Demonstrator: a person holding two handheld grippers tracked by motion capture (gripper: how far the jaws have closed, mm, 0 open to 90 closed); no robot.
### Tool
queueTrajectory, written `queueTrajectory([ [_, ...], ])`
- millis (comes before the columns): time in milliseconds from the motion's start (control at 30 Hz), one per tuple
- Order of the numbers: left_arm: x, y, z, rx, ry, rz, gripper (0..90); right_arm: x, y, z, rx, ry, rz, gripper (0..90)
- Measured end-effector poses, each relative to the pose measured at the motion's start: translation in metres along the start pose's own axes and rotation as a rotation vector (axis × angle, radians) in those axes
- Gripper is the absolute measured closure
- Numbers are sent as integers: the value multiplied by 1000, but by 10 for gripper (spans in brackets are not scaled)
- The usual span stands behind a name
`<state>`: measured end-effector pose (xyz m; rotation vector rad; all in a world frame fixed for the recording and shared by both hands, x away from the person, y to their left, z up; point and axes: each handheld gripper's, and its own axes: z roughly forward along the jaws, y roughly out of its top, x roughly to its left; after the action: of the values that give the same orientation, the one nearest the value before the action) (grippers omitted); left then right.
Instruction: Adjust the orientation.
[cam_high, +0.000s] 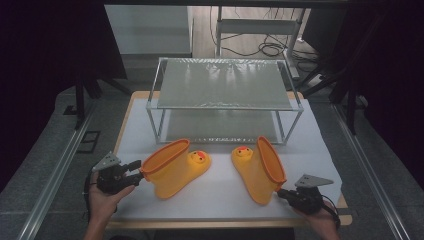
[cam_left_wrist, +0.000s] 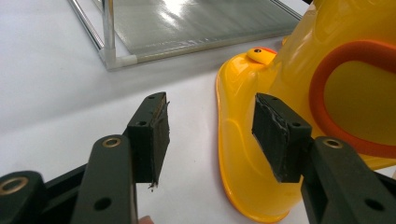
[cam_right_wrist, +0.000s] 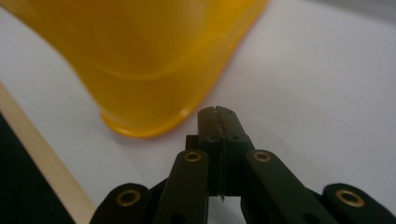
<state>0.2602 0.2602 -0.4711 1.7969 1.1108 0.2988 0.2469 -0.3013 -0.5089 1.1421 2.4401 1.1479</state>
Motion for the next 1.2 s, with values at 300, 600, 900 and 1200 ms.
queueTrajectory([
  [300, 0, 3, 1, 6, -2, 3, 454, 9, 3, 7, 10, 12, -16, 898],
  [600, 0, 4, -1, 8, 1, 2, 453, 35, 18, 31, 21, 87, -92, 897],
  [900, 3, 6, -2, 5, 4, -4, 450, 52, 31, 53, 5, 116, -126, 896],
  [1200, 3, 6, 3, 16, 9, -2, 449, 57, 33, 59, -10, 116, -132, 896],
])
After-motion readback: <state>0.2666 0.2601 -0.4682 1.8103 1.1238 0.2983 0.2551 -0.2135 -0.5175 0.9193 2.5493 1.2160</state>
